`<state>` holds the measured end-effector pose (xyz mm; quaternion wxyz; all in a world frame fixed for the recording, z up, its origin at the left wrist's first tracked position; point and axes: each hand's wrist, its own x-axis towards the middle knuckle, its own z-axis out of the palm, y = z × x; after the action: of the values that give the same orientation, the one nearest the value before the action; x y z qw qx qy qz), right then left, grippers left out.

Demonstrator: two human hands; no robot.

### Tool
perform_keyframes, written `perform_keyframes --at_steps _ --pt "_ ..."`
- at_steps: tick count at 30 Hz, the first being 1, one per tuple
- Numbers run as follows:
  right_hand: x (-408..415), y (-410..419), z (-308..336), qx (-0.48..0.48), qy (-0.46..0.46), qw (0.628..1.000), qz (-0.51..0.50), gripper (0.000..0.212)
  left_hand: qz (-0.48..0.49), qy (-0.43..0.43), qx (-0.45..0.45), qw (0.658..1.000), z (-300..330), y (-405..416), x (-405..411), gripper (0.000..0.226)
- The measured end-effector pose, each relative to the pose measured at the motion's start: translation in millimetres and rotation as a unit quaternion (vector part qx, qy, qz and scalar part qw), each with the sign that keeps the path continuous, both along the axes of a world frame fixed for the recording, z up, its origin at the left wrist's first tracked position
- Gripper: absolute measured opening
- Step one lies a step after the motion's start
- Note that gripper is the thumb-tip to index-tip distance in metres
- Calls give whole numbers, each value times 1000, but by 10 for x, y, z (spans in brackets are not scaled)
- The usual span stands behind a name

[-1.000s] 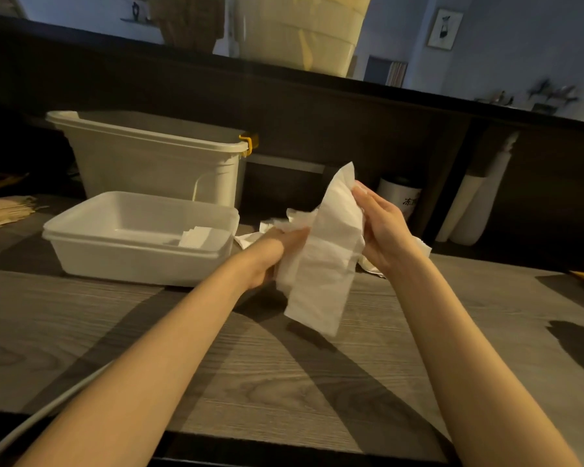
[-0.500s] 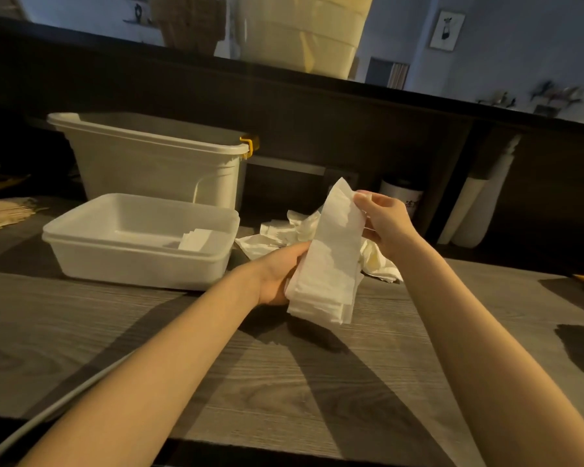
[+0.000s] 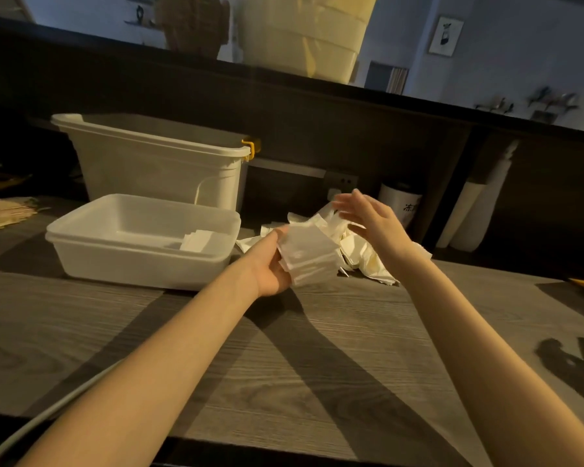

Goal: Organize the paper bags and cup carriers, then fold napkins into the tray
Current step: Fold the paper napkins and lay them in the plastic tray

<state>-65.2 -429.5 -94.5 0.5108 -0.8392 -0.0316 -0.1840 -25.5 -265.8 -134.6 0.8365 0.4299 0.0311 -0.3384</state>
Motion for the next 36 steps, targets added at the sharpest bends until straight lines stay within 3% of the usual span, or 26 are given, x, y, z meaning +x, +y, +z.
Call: perform_keyframes --at_steps 4,10,16,18,20,23,26,29,32,36 --pt "9 127 -214 9 79 997 11 60 17 -21 -7 1000 -5 -27 22 22" --pt "-7 305 -413 -4 44 997 62 41 0 -129 43 991 -22 -101 0 15" --pt "-8 208 -524 38 26 996 76 66 3 -164 49 985 -38 -111 23 16" --pt "-4 164 -538 65 26 994 81 73 25 -194 95 976 -55 -131 17 26" --pt "14 143 -530 78 19 996 45 69 31 -256 168 951 -88 -142 37 32" --pt "16 121 -493 55 -50 997 -19 47 -3 -319 211 924 -101 -143 7 20" --pt "-32 113 -466 25 -115 992 -50 25 -34 -319 213 923 -93 -168 -29 16" --pt "-49 114 -478 42 -98 993 -52 22 -53 -289 192 936 -88 -188 -66 24" --pt "-23 134 -499 9 -33 999 -36 37 -35 -235 140 961 -90 -232 -103 17" --pt "-51 84 -534 57 93 994 -26 70 22 -108 -24 994 -86 -286 -116 18"
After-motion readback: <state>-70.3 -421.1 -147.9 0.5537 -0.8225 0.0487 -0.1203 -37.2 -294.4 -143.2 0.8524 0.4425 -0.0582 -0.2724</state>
